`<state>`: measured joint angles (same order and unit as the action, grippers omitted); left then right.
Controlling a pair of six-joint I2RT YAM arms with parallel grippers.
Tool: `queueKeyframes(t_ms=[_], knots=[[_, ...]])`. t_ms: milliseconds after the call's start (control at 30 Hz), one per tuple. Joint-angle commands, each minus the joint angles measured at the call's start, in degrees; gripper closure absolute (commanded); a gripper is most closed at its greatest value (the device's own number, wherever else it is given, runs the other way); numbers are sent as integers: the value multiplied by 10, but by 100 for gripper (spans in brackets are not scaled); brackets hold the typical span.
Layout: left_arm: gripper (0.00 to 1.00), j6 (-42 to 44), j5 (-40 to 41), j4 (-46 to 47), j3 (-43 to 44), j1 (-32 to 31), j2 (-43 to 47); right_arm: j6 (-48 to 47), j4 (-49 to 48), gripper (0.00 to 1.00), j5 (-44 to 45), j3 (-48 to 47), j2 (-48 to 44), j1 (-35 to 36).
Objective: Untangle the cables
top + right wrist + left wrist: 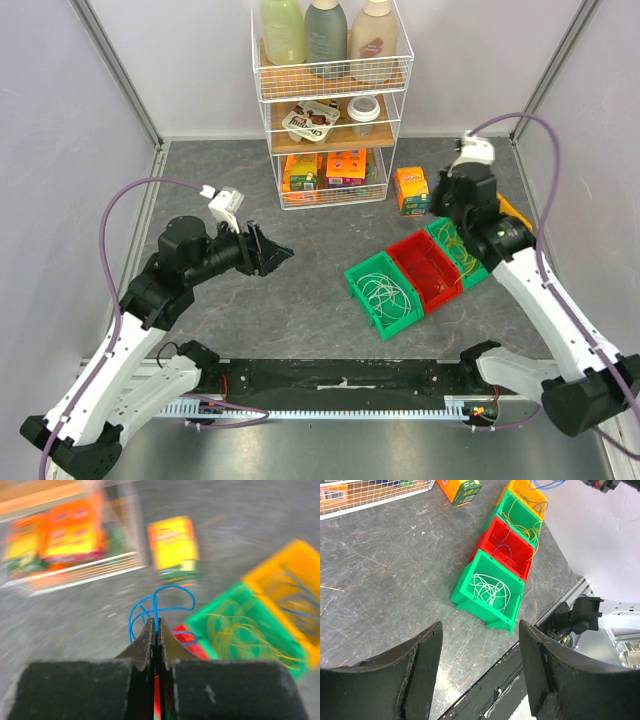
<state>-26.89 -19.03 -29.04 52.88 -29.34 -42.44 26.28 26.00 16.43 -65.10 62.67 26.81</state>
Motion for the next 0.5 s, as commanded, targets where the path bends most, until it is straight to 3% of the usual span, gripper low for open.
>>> queueKeyframes(t_ms=[0, 167, 267, 400, 467], knots=[[31, 28, 18, -11, 12, -2, 4, 53, 78, 100, 114, -24, 35, -157], [30, 26, 5, -8, -3, -1, 23, 73, 31, 100, 62, -30, 127, -308], [30, 20, -2, -7, -16, -1, 40, 65, 0, 100, 106, -27, 187, -337], [30, 14, -11, -8, -30, -1, 60, 41, -2, 100, 54, -41, 273, -366], [30, 14, -11, -9, -33, -1, 65, 24, 12, 91, 29, -51, 291, -364]])
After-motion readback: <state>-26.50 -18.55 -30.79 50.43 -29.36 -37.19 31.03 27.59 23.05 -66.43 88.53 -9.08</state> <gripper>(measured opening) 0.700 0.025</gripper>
